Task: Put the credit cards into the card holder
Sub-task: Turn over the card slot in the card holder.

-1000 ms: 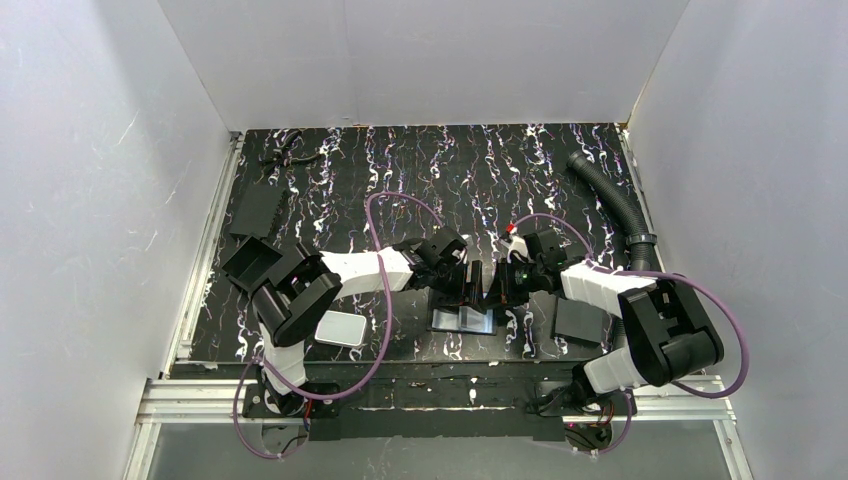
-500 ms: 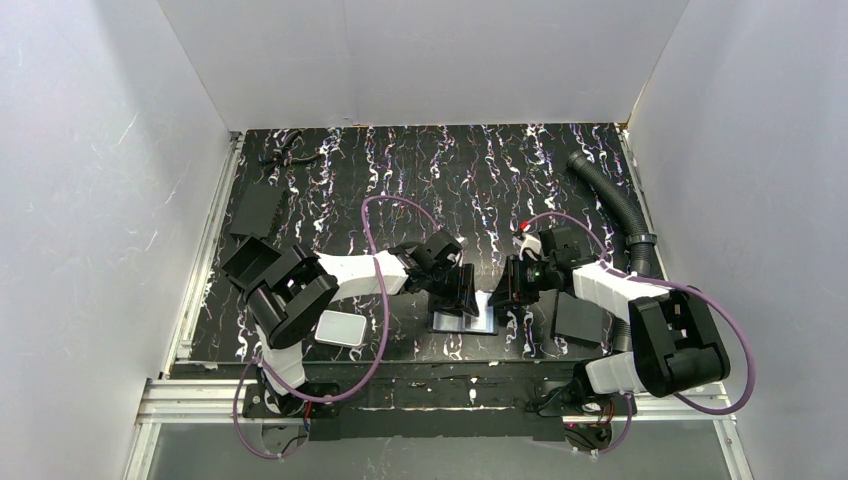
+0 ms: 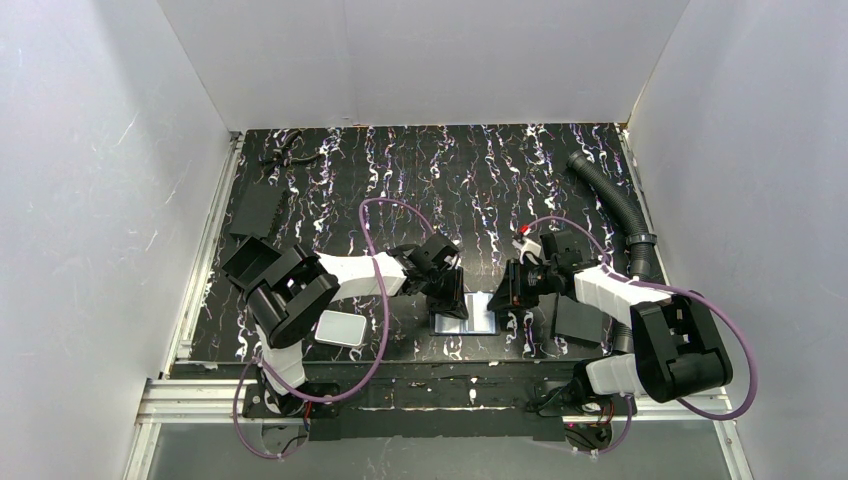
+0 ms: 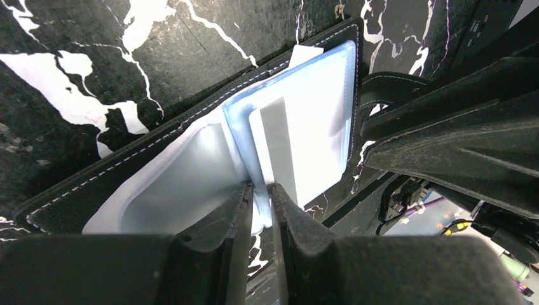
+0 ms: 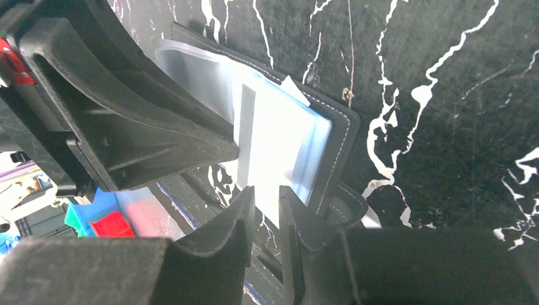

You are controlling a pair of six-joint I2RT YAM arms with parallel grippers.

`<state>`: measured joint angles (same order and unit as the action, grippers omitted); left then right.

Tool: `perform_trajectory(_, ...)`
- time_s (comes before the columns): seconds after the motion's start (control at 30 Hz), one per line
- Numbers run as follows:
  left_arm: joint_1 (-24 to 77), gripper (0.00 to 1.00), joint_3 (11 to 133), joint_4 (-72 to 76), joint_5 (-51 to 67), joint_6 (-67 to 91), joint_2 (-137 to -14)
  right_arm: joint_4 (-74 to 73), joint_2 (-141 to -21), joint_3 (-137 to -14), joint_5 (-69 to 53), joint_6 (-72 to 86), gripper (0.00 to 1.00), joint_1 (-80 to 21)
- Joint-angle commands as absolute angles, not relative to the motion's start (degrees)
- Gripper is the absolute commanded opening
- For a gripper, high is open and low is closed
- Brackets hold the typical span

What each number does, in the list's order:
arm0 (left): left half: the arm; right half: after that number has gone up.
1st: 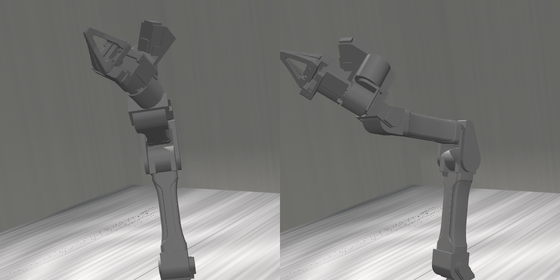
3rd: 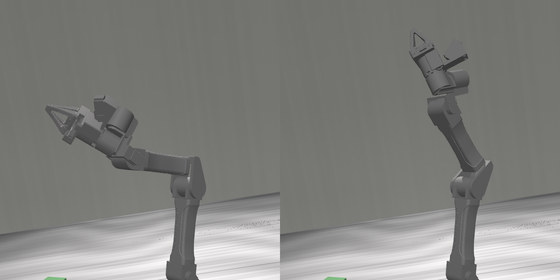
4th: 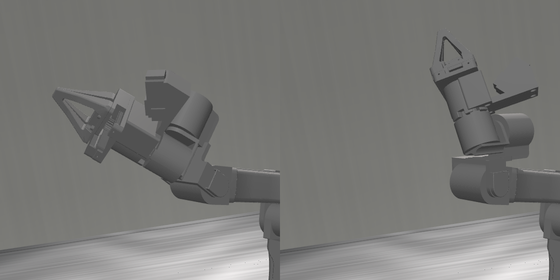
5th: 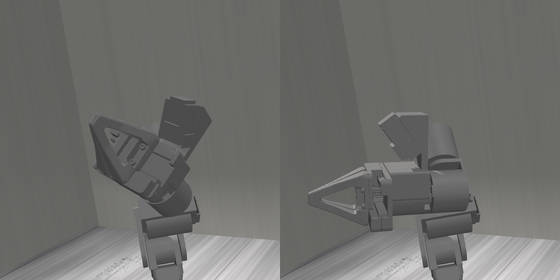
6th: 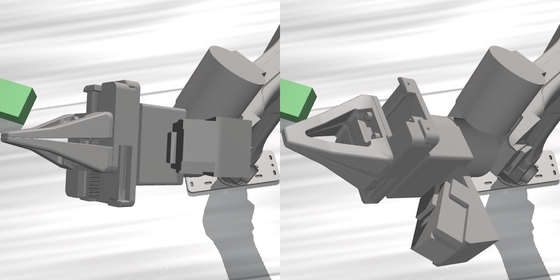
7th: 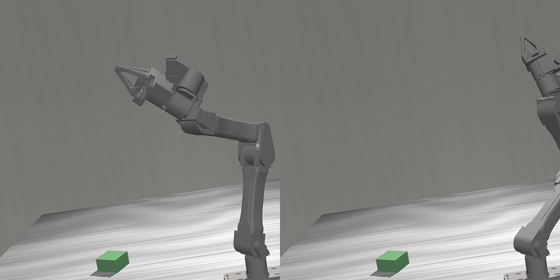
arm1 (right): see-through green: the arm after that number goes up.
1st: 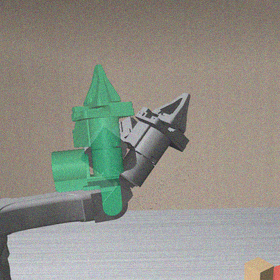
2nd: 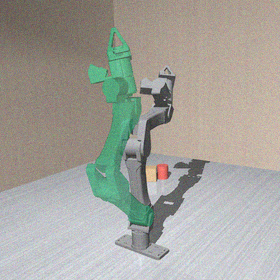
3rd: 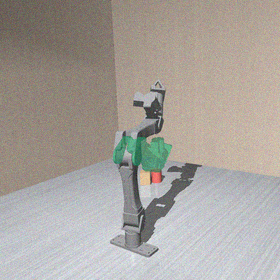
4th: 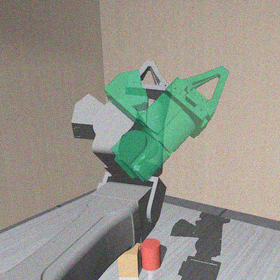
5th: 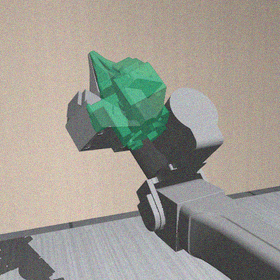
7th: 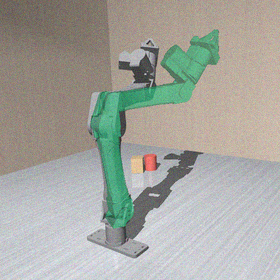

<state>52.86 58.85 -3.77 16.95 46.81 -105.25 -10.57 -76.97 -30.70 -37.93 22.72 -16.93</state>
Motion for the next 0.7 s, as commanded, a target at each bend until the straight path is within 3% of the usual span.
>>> perform_trajectory(0.0, 52.60, 0.15, 56.14, -6.32, 14.86, 46.44, -106.04, -10.45, -76.36, -29.78, -38.91, 22.59, 0.29, -16.61)
perform_trajectory(0.67, 52.29, 0.09, 55.24, -5.63, 15.89, 46.72, -108.81, -9.55, -78.09, -29.65, -39.82, 23.20, 0.30, -16.26)
